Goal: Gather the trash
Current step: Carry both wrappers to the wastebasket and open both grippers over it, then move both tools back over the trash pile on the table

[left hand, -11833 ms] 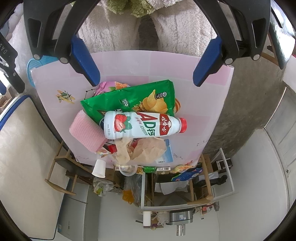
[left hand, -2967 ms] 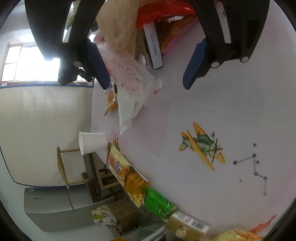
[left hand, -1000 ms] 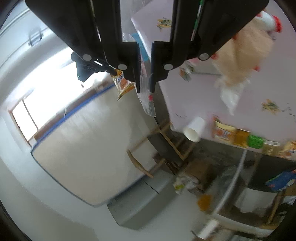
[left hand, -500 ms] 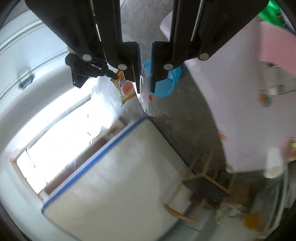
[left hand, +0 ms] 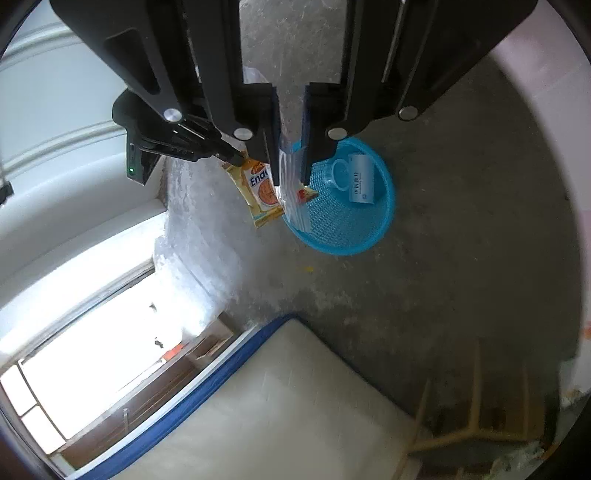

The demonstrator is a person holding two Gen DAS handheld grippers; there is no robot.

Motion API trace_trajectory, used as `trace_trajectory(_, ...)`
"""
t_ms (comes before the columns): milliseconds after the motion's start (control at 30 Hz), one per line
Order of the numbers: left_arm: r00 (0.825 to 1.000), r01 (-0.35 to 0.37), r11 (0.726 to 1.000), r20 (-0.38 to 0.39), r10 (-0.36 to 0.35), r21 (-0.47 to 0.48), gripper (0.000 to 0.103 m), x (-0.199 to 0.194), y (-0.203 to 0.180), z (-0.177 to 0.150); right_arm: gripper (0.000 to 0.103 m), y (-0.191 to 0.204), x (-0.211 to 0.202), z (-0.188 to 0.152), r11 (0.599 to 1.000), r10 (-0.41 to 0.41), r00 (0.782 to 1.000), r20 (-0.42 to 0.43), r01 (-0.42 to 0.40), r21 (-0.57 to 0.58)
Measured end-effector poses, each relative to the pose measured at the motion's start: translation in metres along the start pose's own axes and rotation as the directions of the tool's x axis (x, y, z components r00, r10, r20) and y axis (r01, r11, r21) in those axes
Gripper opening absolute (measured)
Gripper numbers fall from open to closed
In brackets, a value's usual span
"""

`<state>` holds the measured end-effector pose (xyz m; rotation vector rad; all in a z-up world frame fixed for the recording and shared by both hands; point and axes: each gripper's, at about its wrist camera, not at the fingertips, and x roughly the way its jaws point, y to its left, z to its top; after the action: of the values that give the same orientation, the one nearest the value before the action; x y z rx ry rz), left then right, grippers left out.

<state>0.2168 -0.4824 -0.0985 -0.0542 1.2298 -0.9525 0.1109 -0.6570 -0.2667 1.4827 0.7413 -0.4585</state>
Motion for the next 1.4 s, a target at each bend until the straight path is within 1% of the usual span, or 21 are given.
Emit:
trace_trajectory(33,1.000,-0.012,1.000,-0.005,0.012,-0.008,0.021,0.011,0.001,0.002,0.009,-0.003,0.008,0.007,1.000,-0.013,1.000,0.016,0.013,0.011)
trace_trajectory(67,0.999,-0.044,0.999,-0.017,0.044,-0.022,0.040,0.027,0.000,0.004,0.023,-0.006,0.014,0.012,1.000,-0.026,0.999,0.021,0.026,0.012)
trace_trajectory(100,0.997,-0.076,0.997,-0.021,0.076,-0.029,0.056,0.036,0.003,0.005,0.033,-0.011,0.022,0.018,0.998,-0.058,0.998,0.026,0.058,0.002)
trace_trajectory(133,0.995,-0.099,0.994,-0.011,0.099,-0.038,0.057,0.040,0.006,0.006,0.047,-0.014,0.027,0.021,0.996,-0.094,0.995,0.031,0.094,-0.002)
trace_trajectory(200,0.994,-0.106,0.993,0.010,0.106,-0.050,0.060,0.039,0.012,0.003,0.047,-0.019,0.038,0.022,0.990,-0.141,0.989,0.039,0.142,-0.011)
trace_trajectory(333,0.996,-0.083,0.996,0.024,0.084,-0.023,0.061,0.017,0.021,-0.003,0.050,-0.027,0.038,0.014,0.991,-0.127,0.991,0.036,0.128,-0.039)
trace_trajectory(467,0.993,-0.048,0.999,0.112,0.049,-0.014,0.061,-0.036,0.034,-0.008,0.051,-0.022,0.026,0.007,0.987,-0.122,0.991,0.051,0.126,-0.100)
trace_trajectory(600,0.975,-0.013,1.000,0.220,0.011,0.009,0.061,-0.101,0.036,-0.019,0.051,0.002,-0.004,-0.009,0.972,-0.106,0.990,0.088,0.122,-0.203)
trace_trajectory(667,0.959,0.011,0.999,0.284,-0.023,0.044,0.061,-0.142,0.034,-0.032,0.054,0.022,-0.022,-0.027,0.950,-0.085,0.991,0.108,0.113,-0.292)
trace_trajectory(733,0.942,0.008,0.996,0.334,-0.037,0.088,0.061,-0.178,0.033,-0.048,0.059,0.047,-0.043,-0.051,0.909,-0.066,0.989,0.131,0.113,-0.402)
trace_trajectory(767,0.933,-0.001,0.995,0.357,-0.034,0.099,0.063,-0.199,0.033,-0.060,0.063,0.060,-0.053,-0.065,0.881,-0.056,0.988,0.146,0.117,-0.459)
trace_trajectory(800,0.929,-0.008,0.994,0.370,-0.032,0.106,0.066,-0.213,0.035,-0.069,0.066,0.077,-0.067,-0.085,0.837,-0.035,0.986,0.163,0.118,-0.534)
trace_trajectory(867,0.918,-0.033,0.995,0.396,-0.009,0.098,0.072,-0.245,0.044,-0.094,0.079,0.105,-0.087,-0.121,0.751,-0.007,0.980,0.200,0.137,-0.646)
trace_trajectory(967,0.877,-0.111,0.992,0.475,0.067,0.065,0.076,-0.287,0.064,-0.134,0.095,0.146,-0.112,-0.183,0.588,0.051,0.969,0.241,0.166,-0.792)
trace_trajectory(1000,0.863,-0.137,0.989,0.496,0.094,0.050,0.077,-0.300,0.072,-0.147,0.095,0.162,-0.119,-0.208,0.523,0.075,0.964,0.255,0.180,-0.833)
trace_trajectory(1100,0.820,-0.200,0.980,0.545,0.172,-0.008,0.078,-0.340,0.095,-0.180,0.095,0.195,-0.130,-0.266,0.380,0.150,0.957,0.247,0.175,-0.908)
trace_trajectory(1167,0.784,-0.225,0.972,0.579,0.222,-0.067,0.078,-0.370,0.117,-0.207,0.095,0.209,-0.131,-0.302,0.325,0.184,0.955,0.232,0.164,-0.931)
trace_trajectory(1233,0.750,-0.239,0.960,0.600,0.279,-0.147,0.078,-0.396,0.140,-0.232,0.095,0.213,-0.128,-0.326,0.312,0.186,0.950,0.249,0.183,-0.932)
trace_trajectory(1300,0.698,-0.245,0.933,0.621,0.357,-0.262,0.078,-0.426,0.170,-0.258,0.095,0.217,-0.123,-0.362,0.286,0.194,0.936,0.294,0.233,-0.930)
trace_trajectory(1367,0.658,-0.215,0.913,0.639,0.398,-0.347,0.078,-0.454,0.199,-0.283,0.095,0.220,-0.115,-0.386,0.257,0.203,0.924,0.324,0.269,-0.928)
trace_trajectory(1400,0.641,-0.201,0.894,0.636,0.429,-0.400,0.078,-0.466,0.213,-0.294,0.095,0.221,-0.111,-0.401,0.239,0.212,0.927,0.310,0.258,-0.936)
